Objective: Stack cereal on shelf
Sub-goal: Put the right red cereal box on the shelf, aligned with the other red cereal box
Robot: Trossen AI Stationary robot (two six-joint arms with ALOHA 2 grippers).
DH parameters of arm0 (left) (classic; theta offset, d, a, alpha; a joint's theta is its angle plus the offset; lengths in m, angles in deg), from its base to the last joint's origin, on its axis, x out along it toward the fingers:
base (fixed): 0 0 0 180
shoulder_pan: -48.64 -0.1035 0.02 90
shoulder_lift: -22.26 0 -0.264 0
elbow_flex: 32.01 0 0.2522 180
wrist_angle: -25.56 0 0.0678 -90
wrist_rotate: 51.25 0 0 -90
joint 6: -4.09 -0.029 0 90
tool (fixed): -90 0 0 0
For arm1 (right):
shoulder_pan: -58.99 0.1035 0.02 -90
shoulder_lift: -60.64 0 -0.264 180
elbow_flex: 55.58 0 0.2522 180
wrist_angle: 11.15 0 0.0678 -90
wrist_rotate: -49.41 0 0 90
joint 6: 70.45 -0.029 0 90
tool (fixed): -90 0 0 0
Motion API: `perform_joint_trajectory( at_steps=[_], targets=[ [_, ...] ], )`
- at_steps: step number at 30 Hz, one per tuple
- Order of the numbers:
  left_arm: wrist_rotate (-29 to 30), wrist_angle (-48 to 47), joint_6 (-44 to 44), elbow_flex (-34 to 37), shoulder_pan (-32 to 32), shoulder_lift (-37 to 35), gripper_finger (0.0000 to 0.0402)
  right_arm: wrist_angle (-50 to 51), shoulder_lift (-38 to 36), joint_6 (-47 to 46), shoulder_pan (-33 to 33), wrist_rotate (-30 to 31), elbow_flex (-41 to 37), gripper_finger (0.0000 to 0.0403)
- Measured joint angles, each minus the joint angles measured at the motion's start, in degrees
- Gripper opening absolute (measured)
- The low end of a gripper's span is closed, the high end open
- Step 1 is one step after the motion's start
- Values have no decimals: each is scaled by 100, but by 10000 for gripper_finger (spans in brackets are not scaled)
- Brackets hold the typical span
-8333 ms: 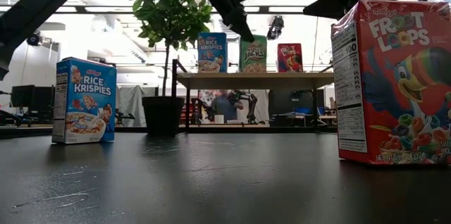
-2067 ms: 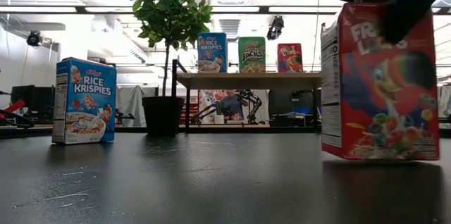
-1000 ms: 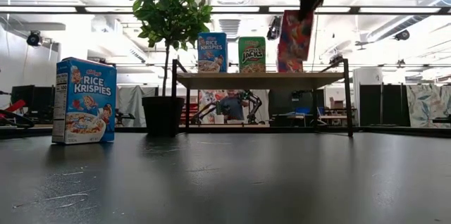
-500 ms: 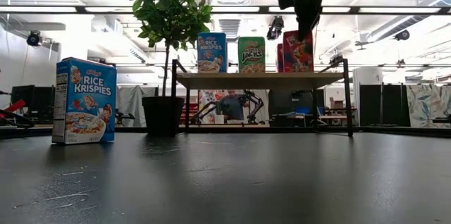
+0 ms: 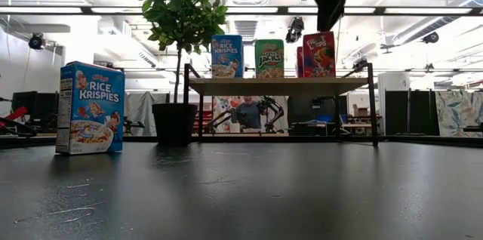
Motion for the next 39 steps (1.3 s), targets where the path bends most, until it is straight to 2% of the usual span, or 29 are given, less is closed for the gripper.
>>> perform_joint_trajectory(
  at_steps=[5, 10, 13, 18, 23, 27, 32, 36, 39],
  targets=[
    [9, -21, -305, 153, -102, -212, 49, 498, -46, -545, 196, -13, 542, 255],
    [181, -75, -444, 475, -177, -636, 49, 495, -314, -1154, 445, -314, 360, 183],
    [249, -37, -445, 634, -229, -923, 49, 473, -594, -1386, 640, -659, -153, 122],
    [253, 21, -599, 1012, -309, -1307, 49, -561, -1344, -1823, 1098, 252, -1905, 22],
    [256, 433, -944, 1334, -338, -1639, 49, -2270, -2075, -2084, 1239, 1165, -3589, 12],
    [256, 570, -1065, 1458, -397, -1801, 49, -3213, -2318, -1859, 1228, 1828, -4462, 9],
    [258, 822, -1150, 1593, -501, -1878, 49, -4017, -2398, -1481, 1228, 2418, -4938, 9],
    [258, 906, -1156, 1634, -614, -1895, 49, -4220, -2341, -1338, 1226, 2482, -5140, 9],
    [256, 905, -1155, 1665, -741, -1872, 49, -4270, -2292, -1304, 1227, 2750, -5271, 9]
  ],
)
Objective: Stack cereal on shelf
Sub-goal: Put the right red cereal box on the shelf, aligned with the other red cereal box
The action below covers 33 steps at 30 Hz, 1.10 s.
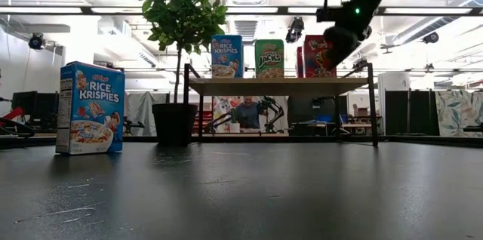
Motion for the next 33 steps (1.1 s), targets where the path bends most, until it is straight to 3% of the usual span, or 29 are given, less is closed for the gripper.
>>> perform_joint_trajectory(
  at_steps=[16, 33],
  targets=[
    [-15, 90, 218, 36, -431, 157, 49, -1208, 35, 520, -19, 39, -277, 9],
    [-11, 127, 218, 36, -428, 148, 49, -1631, 183, 651, -84, -23, -277, 9]
  ],
)
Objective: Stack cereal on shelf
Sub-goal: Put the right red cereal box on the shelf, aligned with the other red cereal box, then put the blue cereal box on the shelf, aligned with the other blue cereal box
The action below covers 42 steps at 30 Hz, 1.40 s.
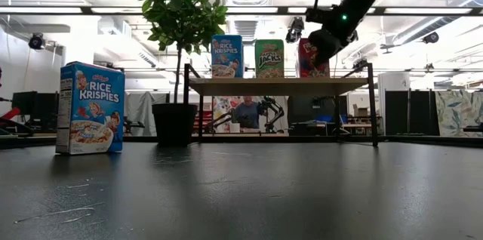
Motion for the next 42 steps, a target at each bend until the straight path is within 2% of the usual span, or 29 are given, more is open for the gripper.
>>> perform_joint_trajectory(
  at_steps=[5, 12, 20, 26, 32, 42],
  targets=[
    [2, -13, 24, -2, 0, -2, 49, -130, -3, -240, 107, -193, 2, 9],
    [7, -11, 124, -2, 0, -10, 49, -433, -8, -713, 361, -190, 2, 9],
    [7, -13, 131, -4, 0, -10, 49, -730, -12, -1142, 359, -133, -166, 9],
    [7, -11, 131, -9, 0, -12, 49, -1580, -12, -1123, 411, -131, -449, 9],
    [7, -11, 131, -11, 0, -11, 49, -1739, -12, -984, 406, 460, -457, 9],
    [8, -8, 133, -13, 0, -10, 49, -1775, -20, -869, 436, 426, -457, 9]
  ],
)
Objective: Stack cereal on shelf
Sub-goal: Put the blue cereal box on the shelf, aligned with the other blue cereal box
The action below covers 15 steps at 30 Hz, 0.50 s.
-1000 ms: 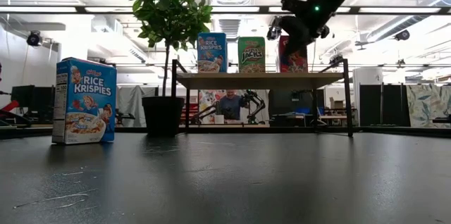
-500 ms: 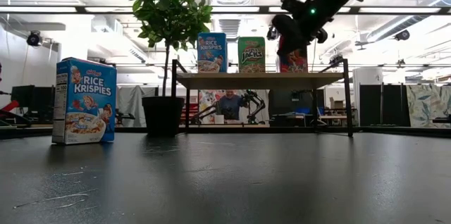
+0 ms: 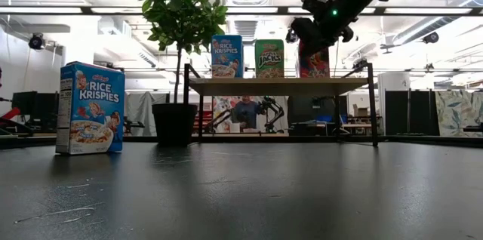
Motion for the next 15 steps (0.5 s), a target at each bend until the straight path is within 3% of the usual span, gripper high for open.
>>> perform_joint_trajectory(
  at_steps=[8, 15],
  targets=[
    [-32, -19, 463, -135, 66, 16, 49, -57, -319, 343, 710, -526, 0, 9],
    [-203, -496, 1433, -670, 798, 365, 45, -410, -444, 730, 1739, -615, -62, 9]
  ],
)
